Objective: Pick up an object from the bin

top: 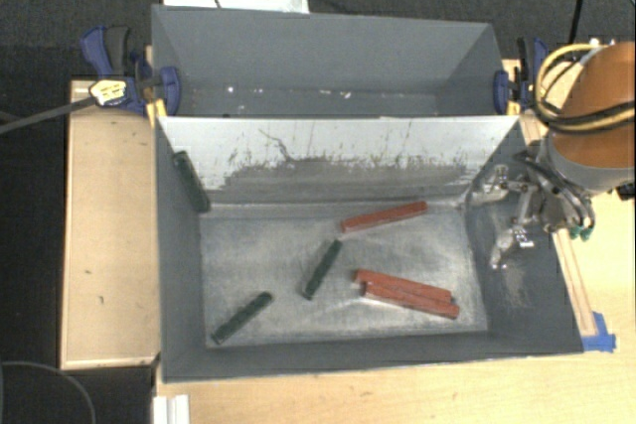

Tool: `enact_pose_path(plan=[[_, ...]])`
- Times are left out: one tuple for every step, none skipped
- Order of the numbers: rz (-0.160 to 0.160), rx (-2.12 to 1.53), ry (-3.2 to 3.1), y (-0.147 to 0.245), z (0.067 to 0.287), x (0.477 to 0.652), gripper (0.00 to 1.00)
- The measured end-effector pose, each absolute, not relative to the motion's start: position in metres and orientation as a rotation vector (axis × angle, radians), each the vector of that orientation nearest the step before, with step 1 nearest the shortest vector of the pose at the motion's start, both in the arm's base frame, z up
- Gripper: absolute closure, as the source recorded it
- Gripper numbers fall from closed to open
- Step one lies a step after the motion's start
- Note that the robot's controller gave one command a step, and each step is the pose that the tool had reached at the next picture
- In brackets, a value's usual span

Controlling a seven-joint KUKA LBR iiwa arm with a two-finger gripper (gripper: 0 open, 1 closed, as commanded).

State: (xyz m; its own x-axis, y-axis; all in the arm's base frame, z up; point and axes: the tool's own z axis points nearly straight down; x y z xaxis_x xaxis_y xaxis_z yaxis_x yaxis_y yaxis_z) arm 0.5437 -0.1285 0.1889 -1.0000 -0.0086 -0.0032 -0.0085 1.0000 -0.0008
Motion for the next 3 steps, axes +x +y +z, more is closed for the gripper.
enact_pose_path(plan=[[-0.001, -0.012, 3.138, -0.128, 0.189, 0.544, 0.00], [-0.004, -0.089, 3.131, -0.101, 0.139, 0.529, 0.00], [-0.008, -0.087, 3.123, -0.105, 0.075, 0.519, 1.00]])
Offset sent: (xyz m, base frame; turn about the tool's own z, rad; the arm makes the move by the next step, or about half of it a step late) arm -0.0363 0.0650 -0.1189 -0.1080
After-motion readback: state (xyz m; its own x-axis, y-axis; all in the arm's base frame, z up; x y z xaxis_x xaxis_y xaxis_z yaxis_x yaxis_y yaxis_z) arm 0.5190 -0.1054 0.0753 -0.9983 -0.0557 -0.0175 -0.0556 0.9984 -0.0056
